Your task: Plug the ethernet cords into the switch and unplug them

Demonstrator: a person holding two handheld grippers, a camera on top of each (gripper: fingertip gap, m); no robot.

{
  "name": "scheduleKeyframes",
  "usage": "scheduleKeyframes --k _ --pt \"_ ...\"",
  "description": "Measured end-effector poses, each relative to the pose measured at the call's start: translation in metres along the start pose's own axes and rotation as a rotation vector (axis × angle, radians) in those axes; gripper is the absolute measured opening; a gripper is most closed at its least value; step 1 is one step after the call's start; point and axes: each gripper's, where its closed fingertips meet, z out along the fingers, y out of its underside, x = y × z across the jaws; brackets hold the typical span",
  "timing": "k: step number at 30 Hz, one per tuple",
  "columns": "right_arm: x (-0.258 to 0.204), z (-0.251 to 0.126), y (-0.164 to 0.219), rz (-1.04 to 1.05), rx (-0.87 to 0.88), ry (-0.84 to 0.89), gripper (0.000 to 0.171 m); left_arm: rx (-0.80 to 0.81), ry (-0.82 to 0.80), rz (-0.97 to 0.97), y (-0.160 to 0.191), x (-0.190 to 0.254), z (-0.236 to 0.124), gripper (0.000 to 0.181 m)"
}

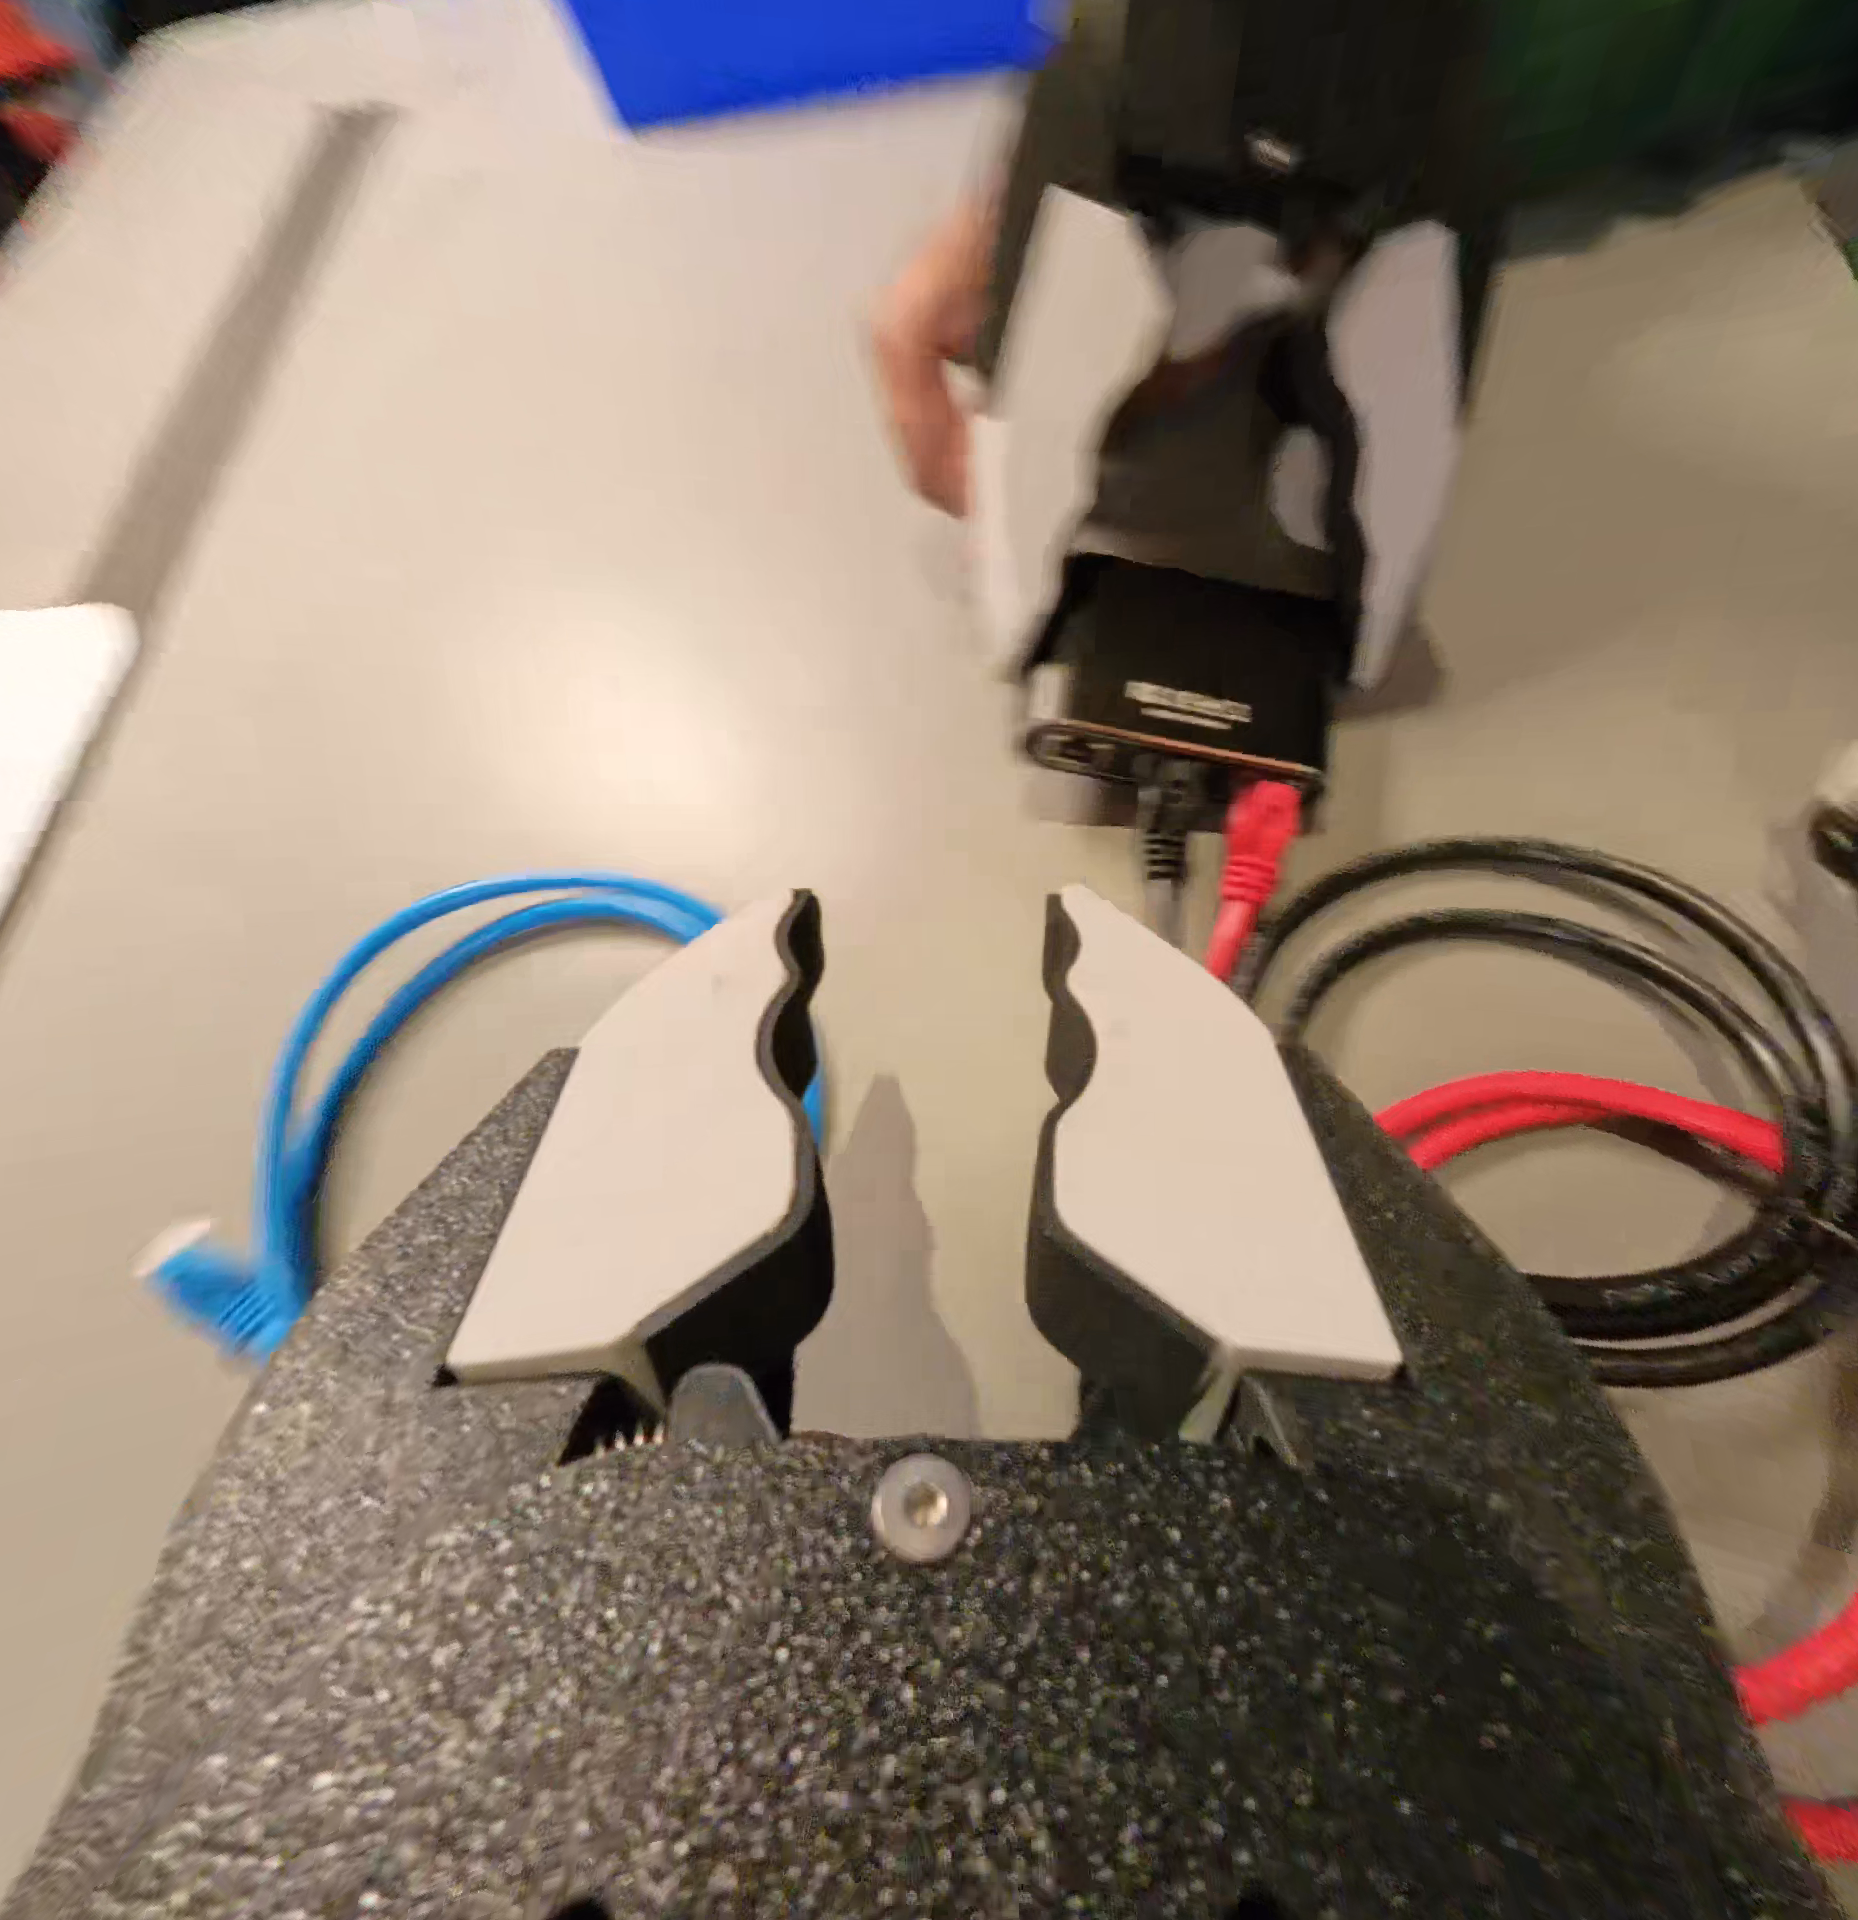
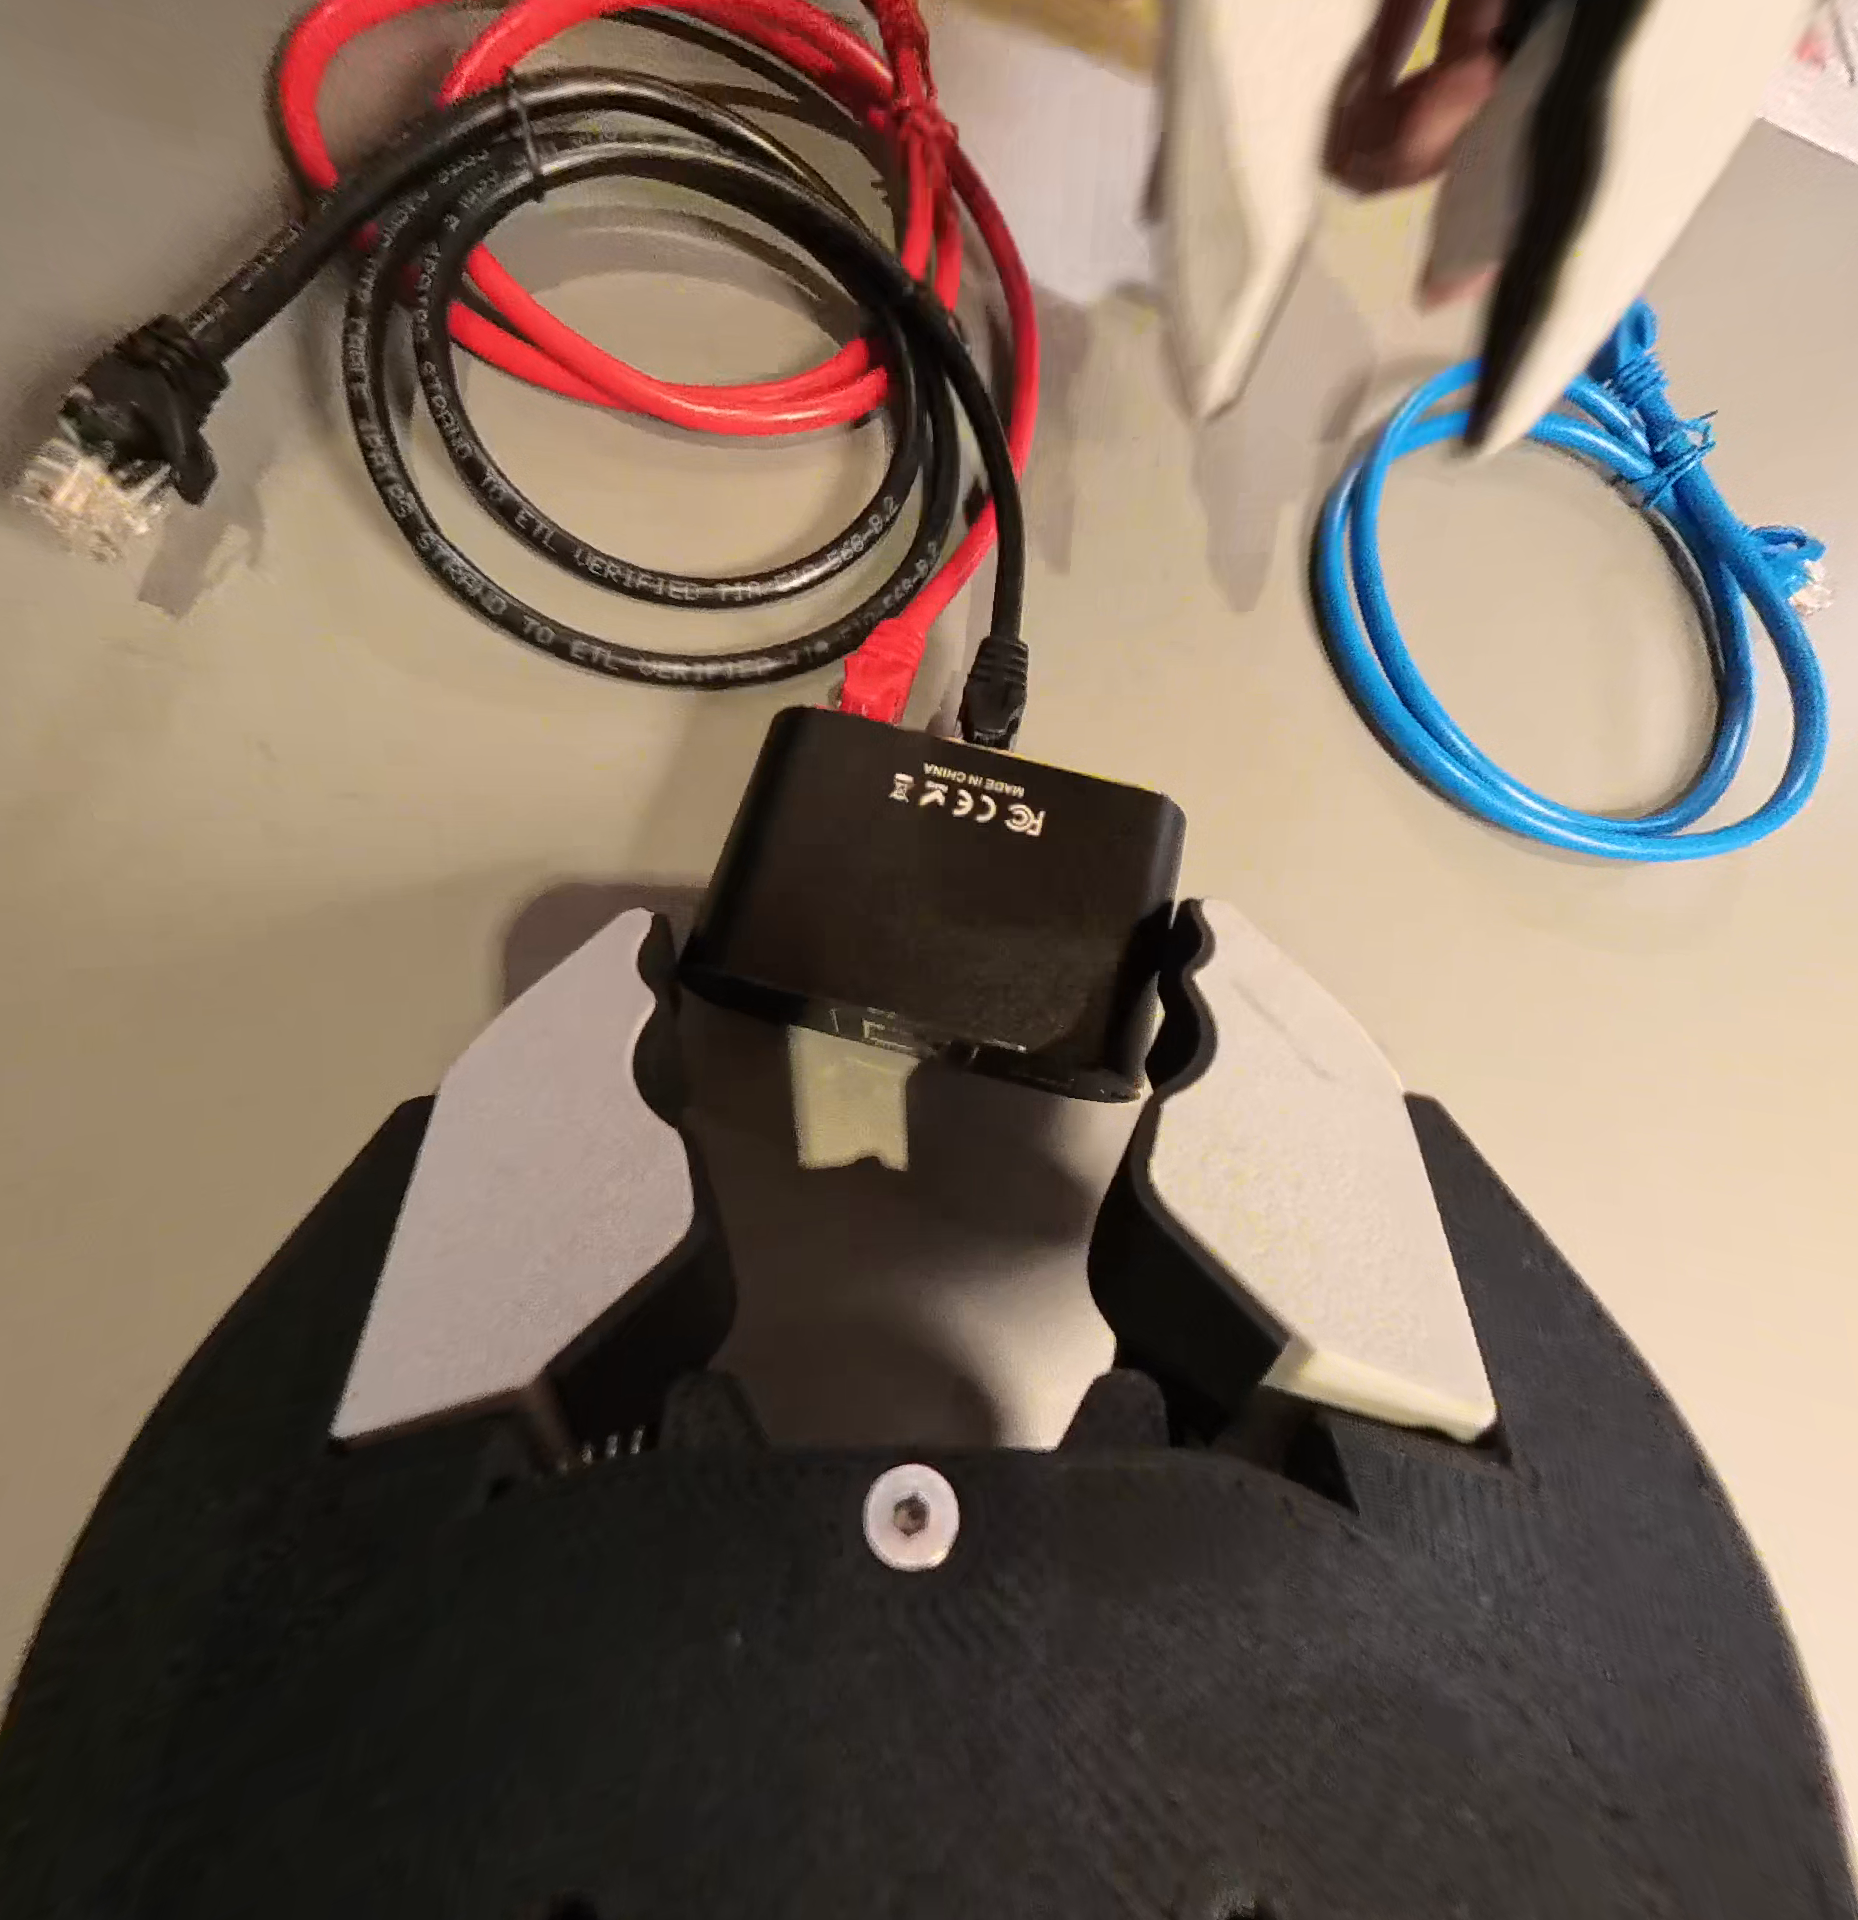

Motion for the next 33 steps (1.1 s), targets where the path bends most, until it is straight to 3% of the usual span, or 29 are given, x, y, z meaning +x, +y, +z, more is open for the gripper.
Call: scheduleKeyframes --k 1,4,7,10,12,15,16,22,27,30,33 --pt "0.0 0.0 0.0 0.003 0.001 0.002 0.089 0.031 -0.077 -0.044 0.001 -0.019 -0.012 0.044" --pt "0.001 -0.003 -0.001 0.015 0.017 0.008 0.088 0.005 -0.324 -0.182 0.031 -0.075 -0.051 0.047" --pt "0.004 -0.006 -0.002 0.039 0.033 0.013 0.084 -0.134 -0.455 -0.318 0.084 -0.103 -0.074 0.05" --pt "0.006 -0.01 -0.006 0.056 0.074 0.018 0.062 -0.177 -0.5 -0.424 0.112 -0.115 -0.076 0.05" --pt "0.005 -0.015 -0.011 0.084 0.109 -0.006 0.062 -0.172 -0.488 -0.454 0.118 -0.116 -0.067 0.049" --pt "0.007 -0.02 -0.012 0.092 0.124 -0.002 0.062 -0.224 -0.482 -0.43 0.126 -0.115 -0.056 0.031" --pt "0.009 -0.021 -0.01 0.093 0.121 0.005 0.062 -0.222 -0.477 -0.416 0.124 -0.114 -0.055 0.014" --pt "0.026 -0.028 -0.006 0.105 0.133 0.088 0.06 -0.133 -0.503 -0.202 0.092 -0.113 -0.051 0.014" --pt "0.054 -0.038 0.001 0.119 0.145 0.23 0.055 0.103 -0.45 0.02 0.026 -0.09 -0.054 0.014" --pt "0.065 -0.051 -0.002 0.157 0.206 0.267 0.054 0.275 -0.37 0.066 -0.02 -0.065 -0.065 0.014" --pt "0.073 -0.063 -0.006 0.175 0.258 0.298 0.051 0.336 -0.351 0.07 -0.045 -0.053 -0.077 0.015"
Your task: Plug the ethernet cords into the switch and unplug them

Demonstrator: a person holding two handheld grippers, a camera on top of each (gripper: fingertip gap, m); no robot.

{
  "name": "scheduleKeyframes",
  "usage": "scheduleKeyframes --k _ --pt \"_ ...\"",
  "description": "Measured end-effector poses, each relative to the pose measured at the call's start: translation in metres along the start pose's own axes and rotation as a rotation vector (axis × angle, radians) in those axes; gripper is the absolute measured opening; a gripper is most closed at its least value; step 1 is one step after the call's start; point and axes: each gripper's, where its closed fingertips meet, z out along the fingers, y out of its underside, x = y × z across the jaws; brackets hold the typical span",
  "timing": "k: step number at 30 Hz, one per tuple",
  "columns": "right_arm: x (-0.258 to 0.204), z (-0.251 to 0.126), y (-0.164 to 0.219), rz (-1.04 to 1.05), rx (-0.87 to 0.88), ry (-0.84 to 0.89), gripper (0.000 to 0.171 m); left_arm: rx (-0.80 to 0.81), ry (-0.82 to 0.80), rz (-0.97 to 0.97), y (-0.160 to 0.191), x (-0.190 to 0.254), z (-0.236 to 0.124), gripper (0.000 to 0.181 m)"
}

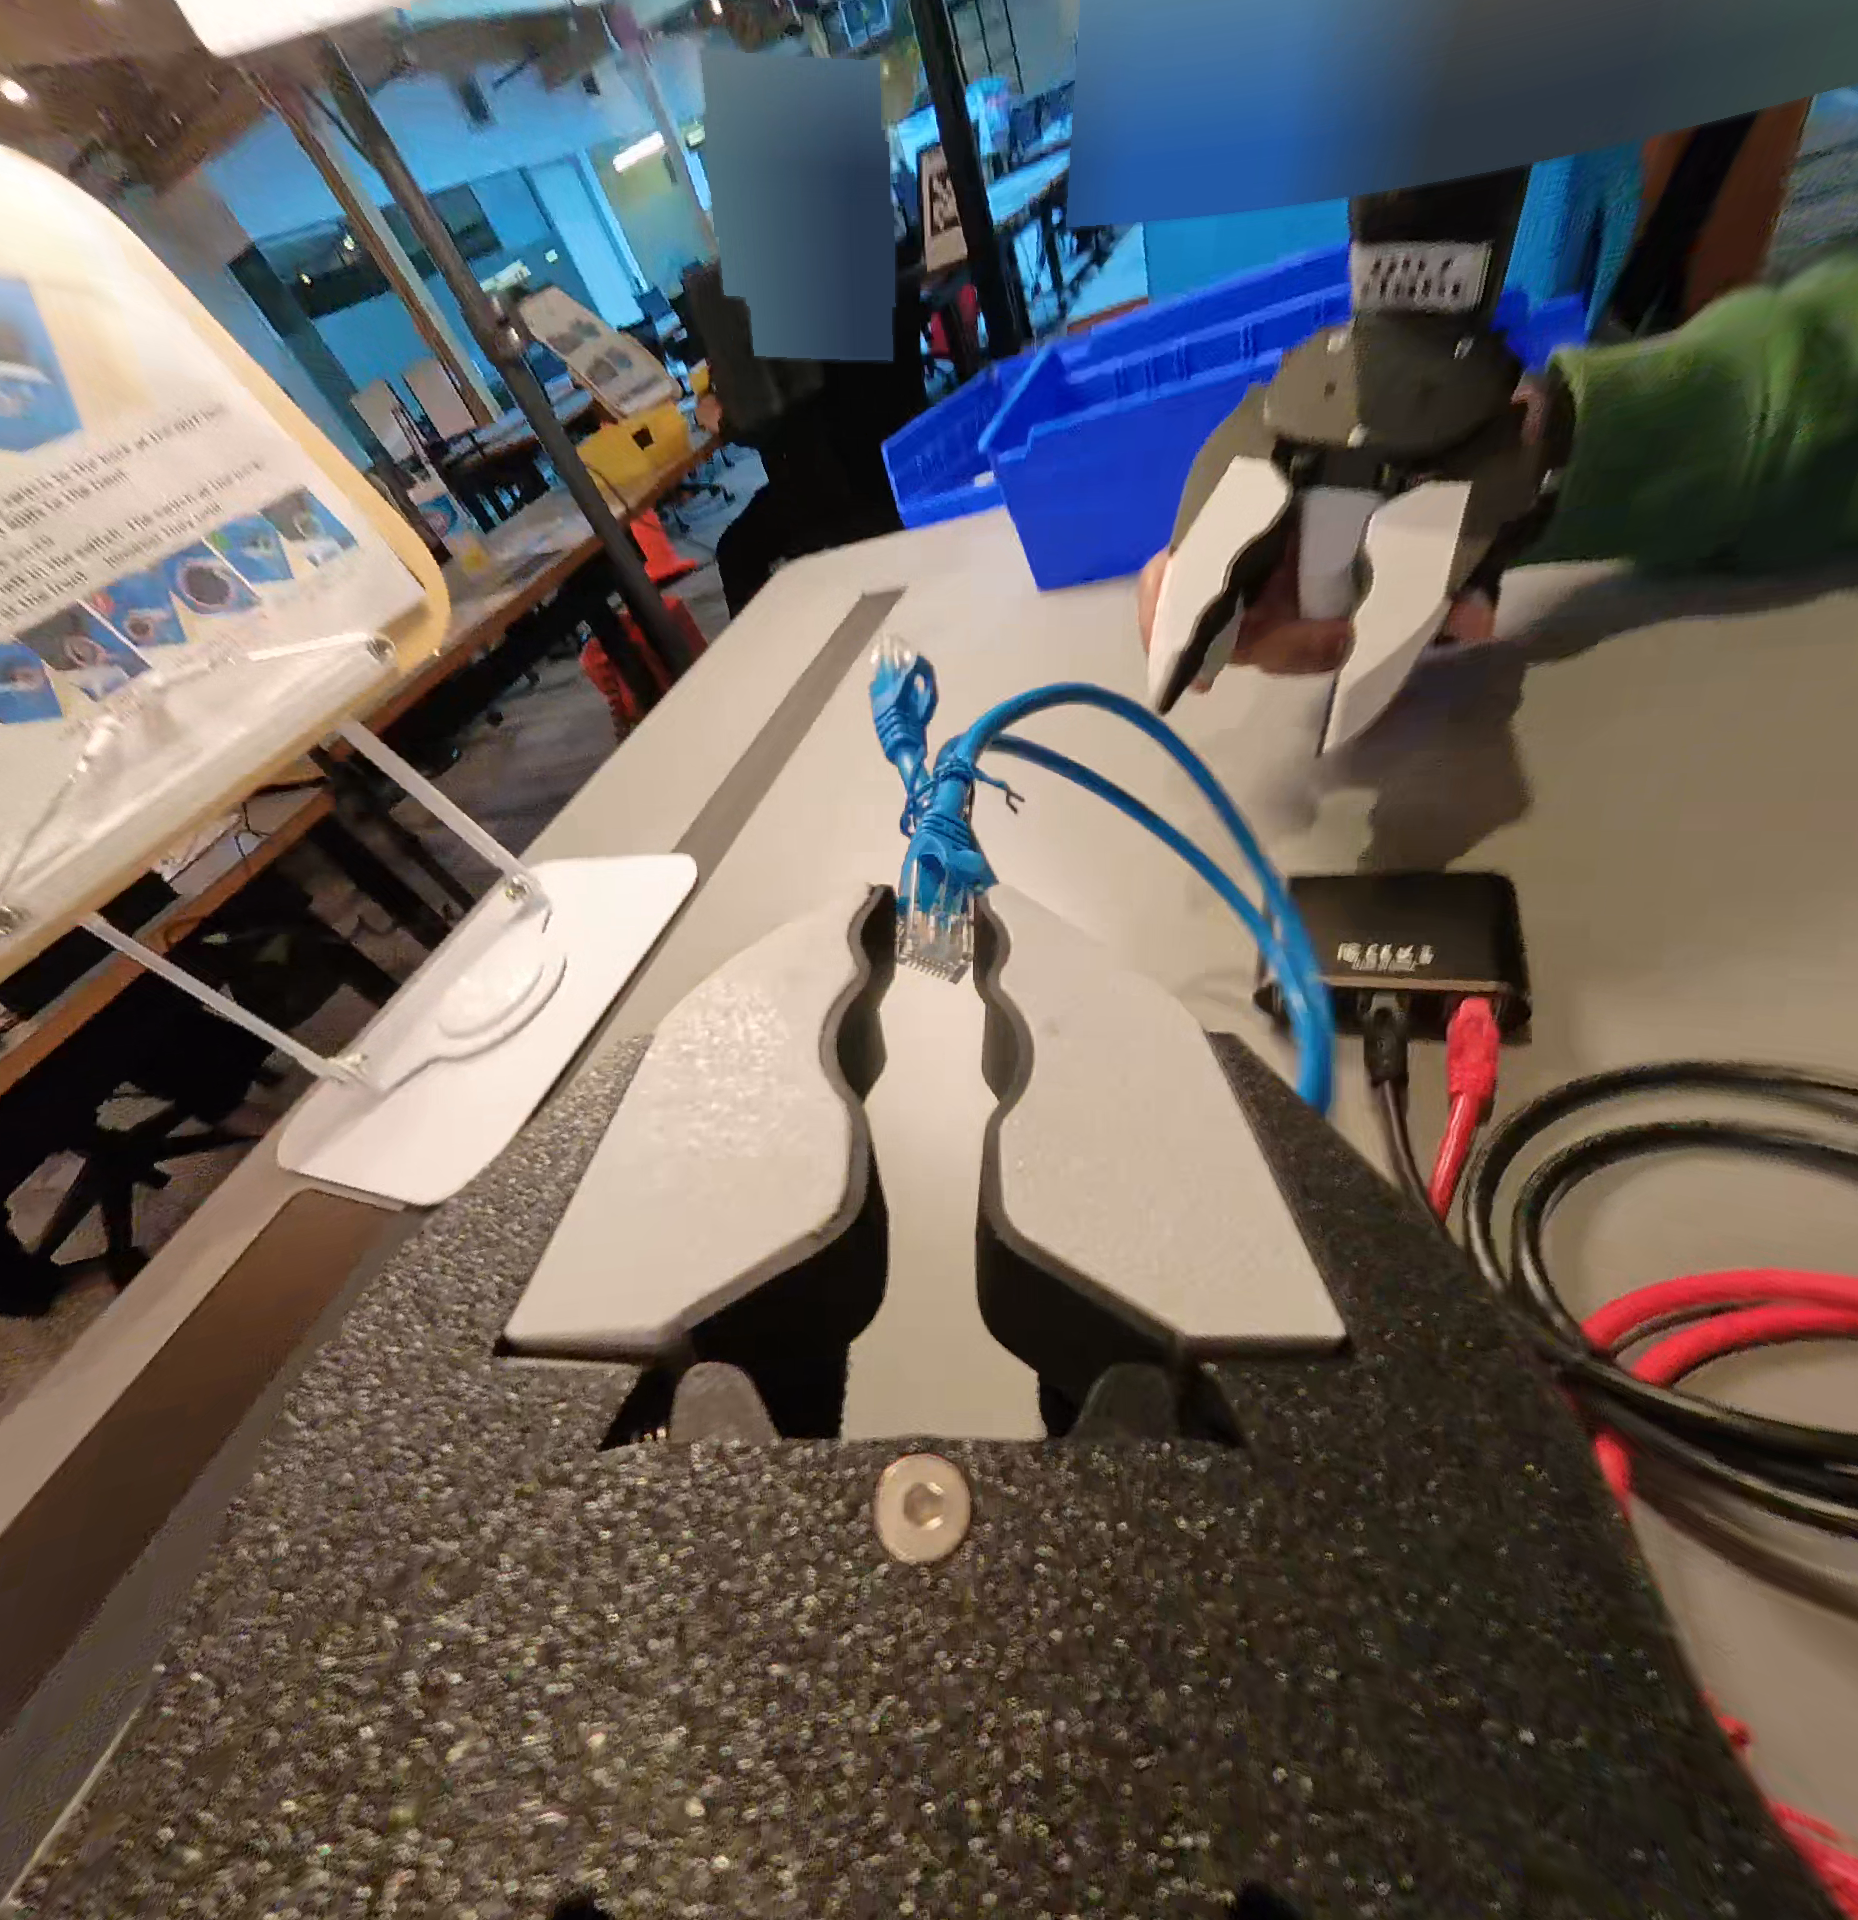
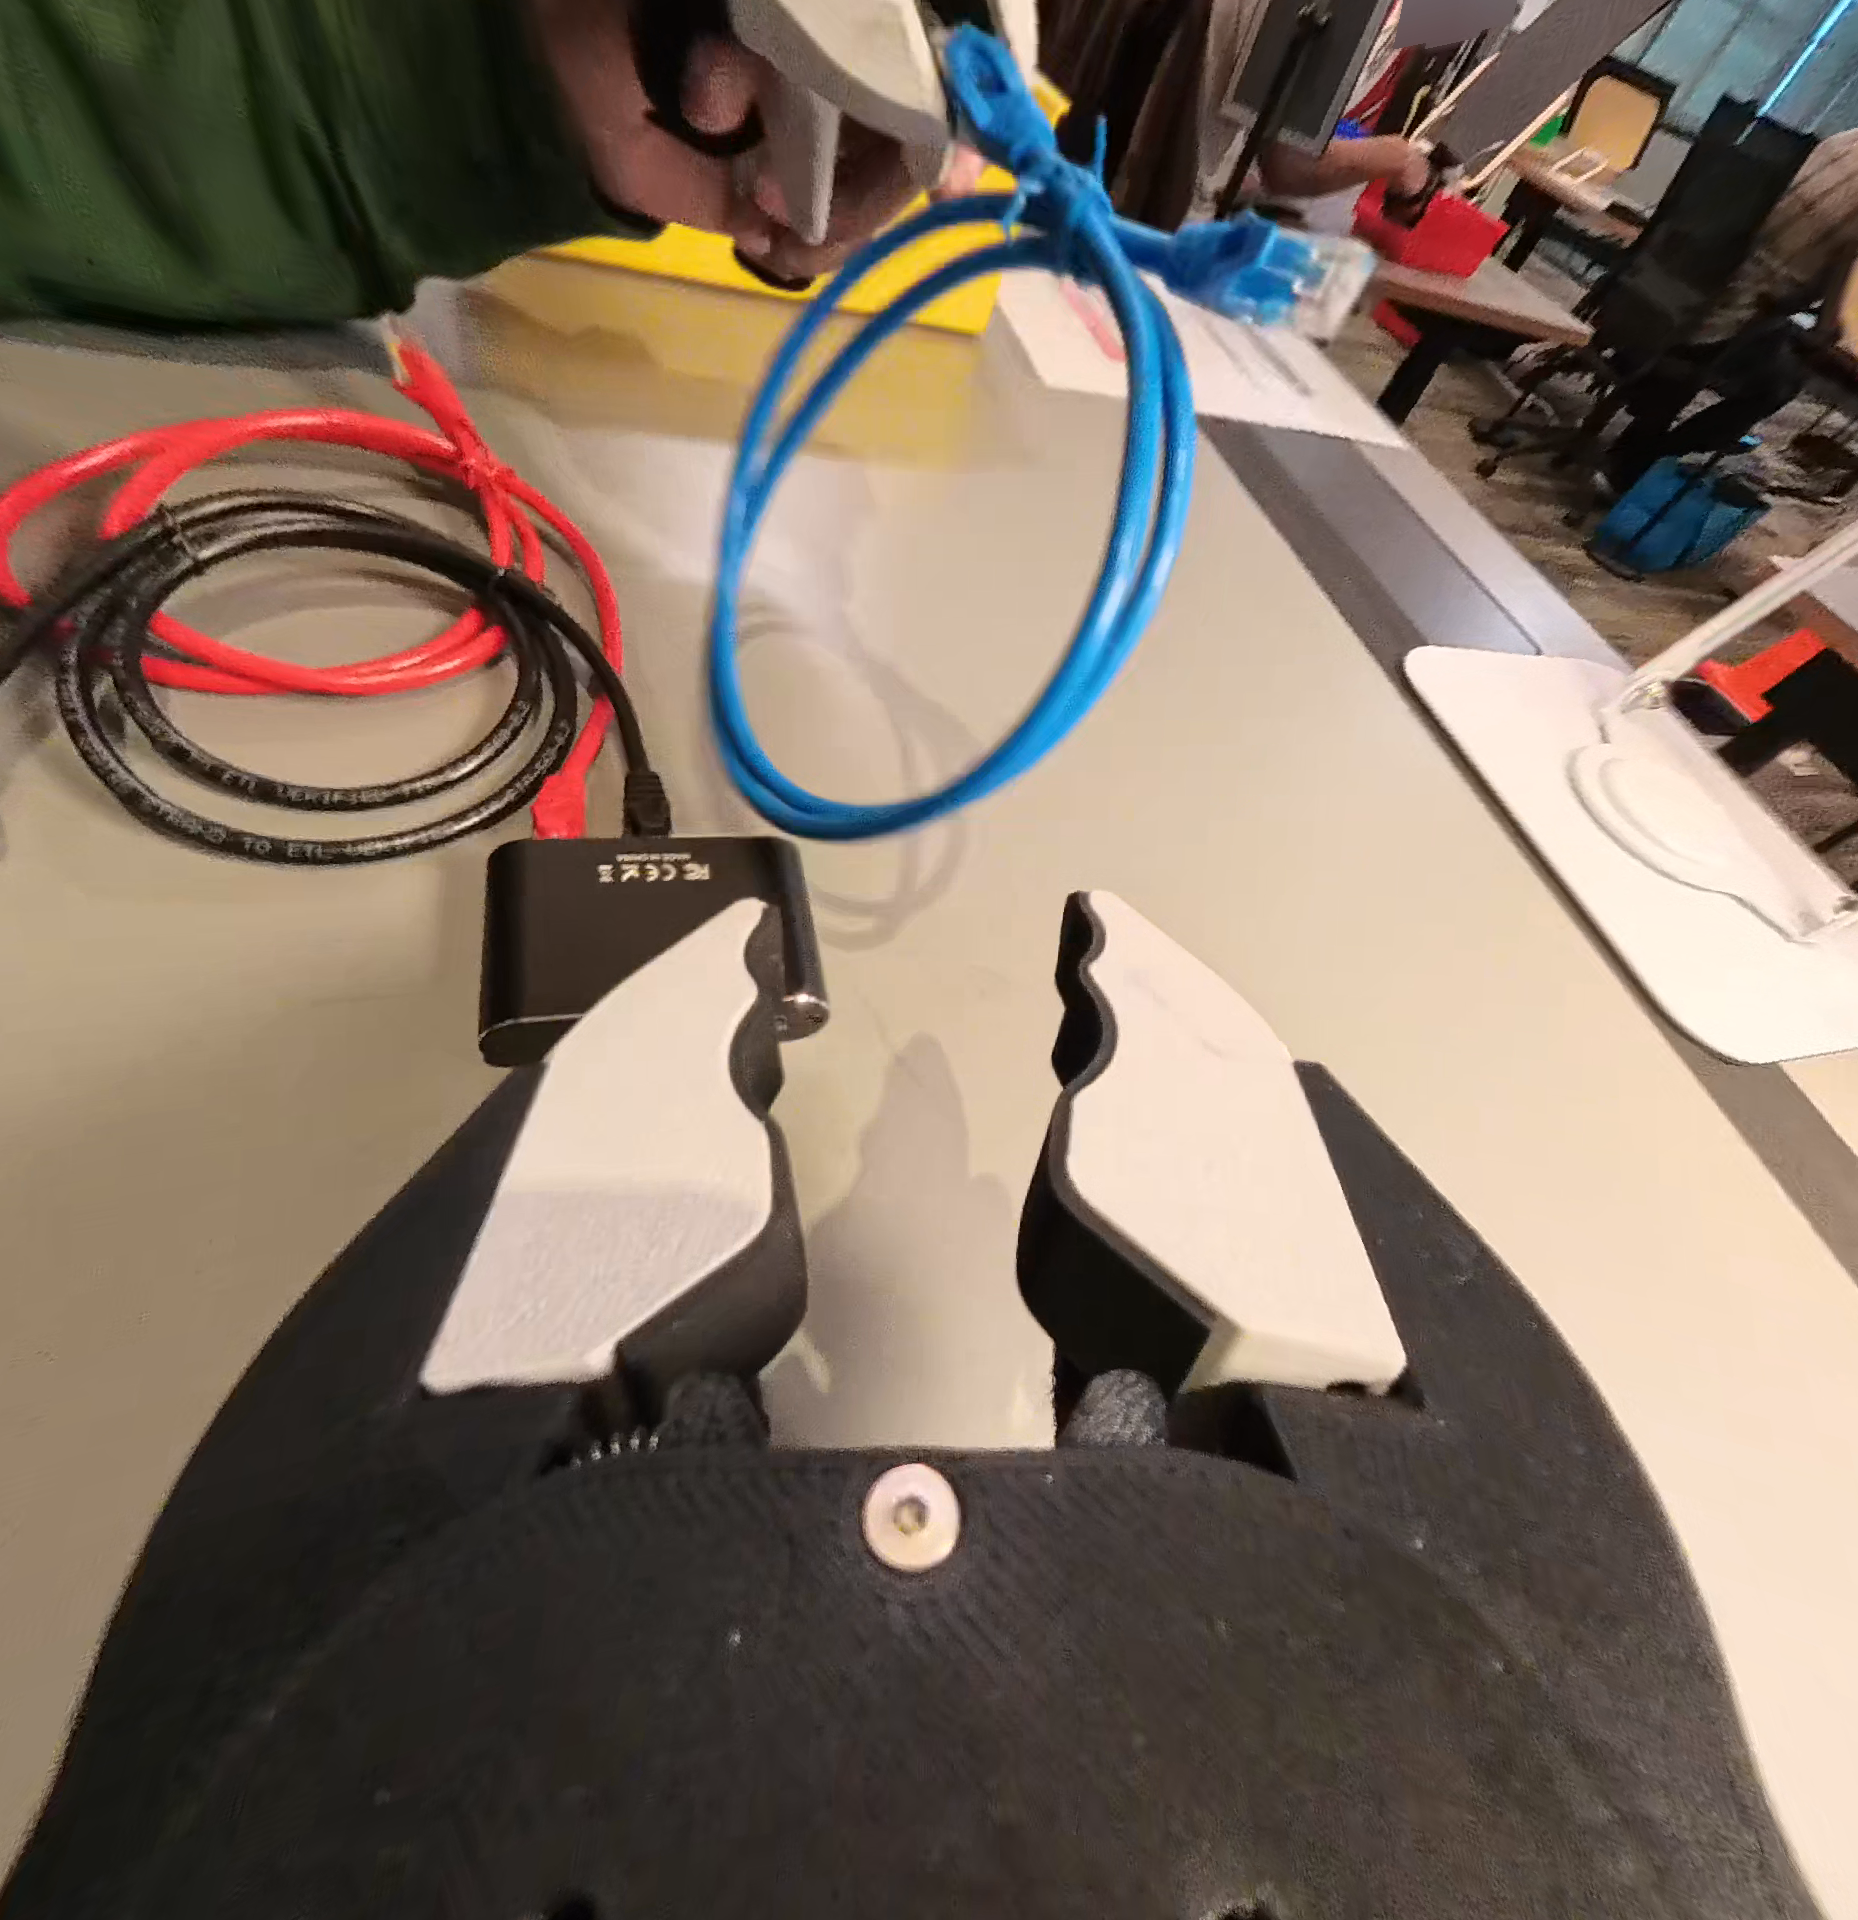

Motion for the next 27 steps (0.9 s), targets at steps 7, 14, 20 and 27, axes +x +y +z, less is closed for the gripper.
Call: scheduleKeyframes --k 7,14,20,27 --pt "0.001 -0.001 -0.01 -0.01 0.041 0.021 0.049 0.138 0.162 -0.112 -0.044 0.02 -0.022 0.014" --pt "-0.013 0.009 -0.013 -0.06 0.049 -0.004 0.044 0.117 0.452 -0.184 -0.023 0.068 -0.008 0.014" --pt "-0.031 0.017 -0.013 -0.2 0.027 -0.02 0.043 0.061 0.557 -0.19 -0.002 0.094 0.008 0.014" --pt "-0.049 0.021 -0.019 -0.331 0.041 -0.021 0.034 0.01 0.602 -0.192 0.013 0.109 0.019 0.014"
